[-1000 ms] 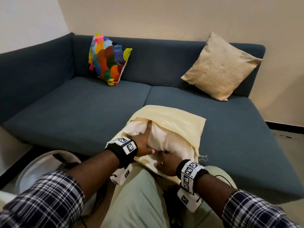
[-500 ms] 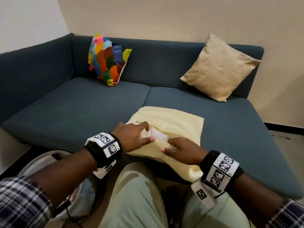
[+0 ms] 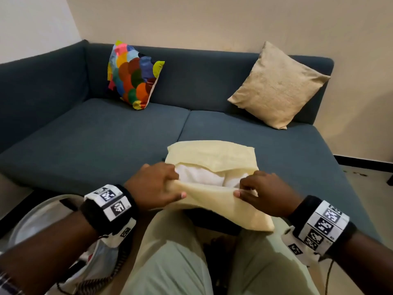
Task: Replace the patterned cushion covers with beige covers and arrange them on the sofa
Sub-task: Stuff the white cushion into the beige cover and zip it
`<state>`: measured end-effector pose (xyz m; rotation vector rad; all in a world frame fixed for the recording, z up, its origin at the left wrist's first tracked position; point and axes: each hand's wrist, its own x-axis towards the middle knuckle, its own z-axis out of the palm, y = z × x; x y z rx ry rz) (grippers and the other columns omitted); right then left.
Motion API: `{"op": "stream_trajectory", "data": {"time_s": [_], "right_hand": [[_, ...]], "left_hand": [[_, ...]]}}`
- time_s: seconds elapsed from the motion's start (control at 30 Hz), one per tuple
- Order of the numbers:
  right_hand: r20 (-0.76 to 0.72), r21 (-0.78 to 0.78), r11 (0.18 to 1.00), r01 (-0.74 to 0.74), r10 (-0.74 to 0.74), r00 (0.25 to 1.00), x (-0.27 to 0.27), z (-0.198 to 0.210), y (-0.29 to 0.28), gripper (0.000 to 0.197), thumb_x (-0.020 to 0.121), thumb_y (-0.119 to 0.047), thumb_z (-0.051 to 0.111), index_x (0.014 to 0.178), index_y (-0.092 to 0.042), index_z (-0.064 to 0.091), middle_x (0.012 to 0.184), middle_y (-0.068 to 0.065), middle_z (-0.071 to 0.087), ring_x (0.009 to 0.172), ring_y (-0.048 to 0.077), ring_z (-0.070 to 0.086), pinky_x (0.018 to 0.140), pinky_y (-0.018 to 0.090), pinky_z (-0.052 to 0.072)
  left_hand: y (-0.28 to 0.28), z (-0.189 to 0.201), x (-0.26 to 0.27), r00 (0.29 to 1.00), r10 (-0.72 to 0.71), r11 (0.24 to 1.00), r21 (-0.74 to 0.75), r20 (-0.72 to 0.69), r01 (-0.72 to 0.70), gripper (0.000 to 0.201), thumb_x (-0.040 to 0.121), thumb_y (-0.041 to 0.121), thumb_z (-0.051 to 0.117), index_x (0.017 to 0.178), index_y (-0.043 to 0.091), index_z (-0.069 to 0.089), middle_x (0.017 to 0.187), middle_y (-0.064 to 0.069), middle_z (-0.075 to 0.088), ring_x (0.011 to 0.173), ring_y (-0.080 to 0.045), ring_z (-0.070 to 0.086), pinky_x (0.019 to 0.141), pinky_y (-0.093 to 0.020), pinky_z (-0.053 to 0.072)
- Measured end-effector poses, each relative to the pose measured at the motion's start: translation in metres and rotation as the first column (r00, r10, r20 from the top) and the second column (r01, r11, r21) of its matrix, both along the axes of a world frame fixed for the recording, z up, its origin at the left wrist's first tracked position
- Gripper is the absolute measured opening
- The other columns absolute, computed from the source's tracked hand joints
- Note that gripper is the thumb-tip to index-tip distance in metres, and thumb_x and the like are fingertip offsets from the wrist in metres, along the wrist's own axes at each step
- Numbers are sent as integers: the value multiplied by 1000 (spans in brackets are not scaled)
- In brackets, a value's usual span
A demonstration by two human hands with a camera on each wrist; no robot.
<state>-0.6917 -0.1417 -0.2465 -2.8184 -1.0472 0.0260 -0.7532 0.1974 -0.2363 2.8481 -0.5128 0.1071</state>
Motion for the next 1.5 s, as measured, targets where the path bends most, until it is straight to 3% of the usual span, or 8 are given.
{"op": "stream_trajectory", "data": {"time_s": [0.07, 0.2, 0.37, 0.6, 0.8, 1.07, 1.33, 1.5], "right_hand": [[-51, 108, 994, 9, -3, 999, -2, -1, -8, 43, 91, -74, 34, 85, -36, 52, 79, -12, 58, 80, 9, 55, 69, 36, 50], [-156, -48, 992, 120, -126, 980, 0, -12, -28, 48, 92, -75, 33, 94, -34, 57, 82, -16, 60, 77, 7, 59, 72, 37, 55], [-314, -150, 977, 151, -192, 930, 12, -27, -36, 55, 94, -73, 32, 91, -27, 62, 82, -8, 64, 78, 14, 61, 77, 41, 53], [-143, 140, 984, 108, -87, 986, 8, -8, -41, 42, 92, -70, 38, 91, -33, 59, 87, -15, 60, 79, 6, 56, 71, 36, 52], [182, 309, 945, -111, 56, 982, 17, -5, -55, 31, 89, -56, 59, 89, -26, 65, 119, -13, 56, 117, 15, 48, 92, 28, 40], [-281, 141, 990, -23, 62, 958, 36, -10, -48, 33, 98, -52, 52, 81, -24, 55, 76, -4, 59, 70, 14, 56, 67, 39, 48], [-327, 407, 913, 13, 132, 936, 28, -3, -32, 46, 83, -64, 61, 72, -20, 53, 74, 1, 54, 71, 15, 53, 63, 27, 40], [-305, 201, 979, 31, 32, 952, 31, -17, -46, 62, 73, -88, 51, 77, -27, 55, 73, -5, 58, 69, 13, 56, 64, 35, 47]], "left_hand": [[8, -1, 4, 996, -15, 988, -150, 86, 28, 42, 78, 79, 49, 85, 38, 53, 88, 15, 51, 88, -9, 50, 82, -41, 44], [21, -13, 7, 984, 116, 954, 290, -139, -72, 86, 67, 98, 12, 107, 39, 59, 106, 19, 62, 106, -8, 58, 91, -40, 36], [4, -33, 6, 896, 216, 945, 313, -388, -92, 90, 70, 98, 11, 94, 33, 69, 92, 12, 69, 95, -15, 63, 89, -44, 36], [1, -24, 12, 966, 134, 834, 552, -219, 10, 76, 76, 93, 25, 79, 25, 58, 86, 5, 67, 80, -19, 61, 89, -45, 32], [8, -32, 9, 917, -285, 957, 32, 280, 288, 47, 76, 67, 68, 79, 20, 67, 100, 8, 52, 90, -17, 50, 74, -34, 43], [-1, -27, 19, 977, 50, 987, 163, -206, -16, 89, 70, 96, 7, 63, 15, 43, 56, 3, 45, 53, -13, 45, 58, -35, 41], [-13, -25, 21, 971, -60, 888, -457, -232, -54, 56, 81, 68, 57, 64, 16, 44, 63, 5, 40, 58, -12, 40, 59, -33, 34], [5, -28, 12, 948, 107, 993, 71, -299, -90, 78, 72, 96, 24, 66, 22, 49, 62, 5, 52, 61, -11, 53, 63, -36, 45]]}}
